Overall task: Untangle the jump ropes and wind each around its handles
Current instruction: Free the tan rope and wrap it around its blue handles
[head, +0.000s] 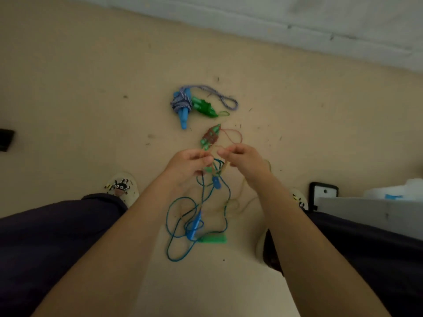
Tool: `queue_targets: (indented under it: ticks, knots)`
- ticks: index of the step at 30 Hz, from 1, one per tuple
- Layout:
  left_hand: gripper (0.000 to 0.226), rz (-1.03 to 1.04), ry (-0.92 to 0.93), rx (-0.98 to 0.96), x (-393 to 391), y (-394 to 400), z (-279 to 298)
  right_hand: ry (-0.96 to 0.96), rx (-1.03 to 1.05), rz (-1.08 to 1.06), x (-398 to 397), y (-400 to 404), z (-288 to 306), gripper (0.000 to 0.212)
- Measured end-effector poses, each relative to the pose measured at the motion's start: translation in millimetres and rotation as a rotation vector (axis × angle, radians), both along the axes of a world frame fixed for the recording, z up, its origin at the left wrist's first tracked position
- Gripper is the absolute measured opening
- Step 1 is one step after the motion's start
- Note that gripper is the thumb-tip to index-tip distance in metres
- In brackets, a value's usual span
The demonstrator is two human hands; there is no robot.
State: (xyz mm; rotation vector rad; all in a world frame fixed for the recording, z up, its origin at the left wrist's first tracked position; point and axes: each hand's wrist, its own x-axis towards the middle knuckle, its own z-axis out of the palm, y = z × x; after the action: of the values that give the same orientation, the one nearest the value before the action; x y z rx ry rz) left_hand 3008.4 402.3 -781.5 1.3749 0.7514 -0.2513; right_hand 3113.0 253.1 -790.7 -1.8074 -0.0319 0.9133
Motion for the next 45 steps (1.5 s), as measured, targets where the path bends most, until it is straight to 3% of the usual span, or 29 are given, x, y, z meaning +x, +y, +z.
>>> queue_targets:
  ticks: [3, 7, 10, 15, 18, 21, 25, 30, 35, 37, 40, 42, 45]
  knots:
    - [0.007, -0.060, -0.135, 0.116, 0.5, -0.5, 70.9, -0.148, 0.079, -0.018, 4.0, -3.6, 66.3, 0.028]
    - [0.011, -0.169, -0.346, 0.144, -17.1, -5.3, 169.3, -0.165, 0.351, 0.111, -10.1, -13.2, 170.3, 0.017]
    - [0.010, -0.156, -0.444, 0.210, -39.7, -11.8, 235.0, -0.178, 0.484, 0.170, -27.7, -22.6, 240.7, 0.025]
    - [0.009, -0.174, -0.576, 0.302, -82.7, -28.7, 309.5, -0.279, 0.410, 0.440, -67.1, -43.4, 327.6, 0.028]
    - [0.006, -0.162, -0.645, 0.344, -104.0, -34.2, 332.4, -0.391, 0.425, 0.447, -88.0, -52.3, 355.8, 0.009]
    - [0.008, -0.139, -0.692, 0.360, -118.1, -36.9, 343.5, -0.465, 0.493, 0.382, -97.5, -62.4, 369.9, 0.018]
    - [0.010, -0.210, -0.649, 0.338, -125.8, -35.1, 341.3, -0.372, 0.522, 0.425, -106.7, -72.6, 369.9, 0.025]
    - [0.005, -0.298, -0.415, 0.549, -119.7, -29.7, 315.6, -0.330, 0.388, 0.428, -103.3, -74.0, 337.7, 0.029]
    - [0.013, -0.385, -0.349, 0.783, -111.5, -27.3, 292.8, -0.219, 0.365, 0.397, -102.8, -68.5, 307.8, 0.027]
    - [0.014, -0.365, -0.329, 0.665, -110.3, -27.0, 290.4, -0.213, 0.385, 0.396, -100.1, -66.8, 304.9, 0.026]
    - [0.018, -0.355, -0.364, 0.317, -109.6, -31.0, 294.7, -0.194, 0.429, 0.366, -96.4, -65.4, 306.2, 0.026]
    - [0.028, -0.370, -0.364, 0.286, -107.6, -32.3, 294.7, -0.204, 0.453, 0.318, -93.4, -64.3, 307.0, 0.025]
    - [0.018, -0.368, -0.366, 0.413, -103.3, -31.9, 290.5, -0.285, 0.413, 0.247, -88.3, -63.2, 307.9, 0.016]
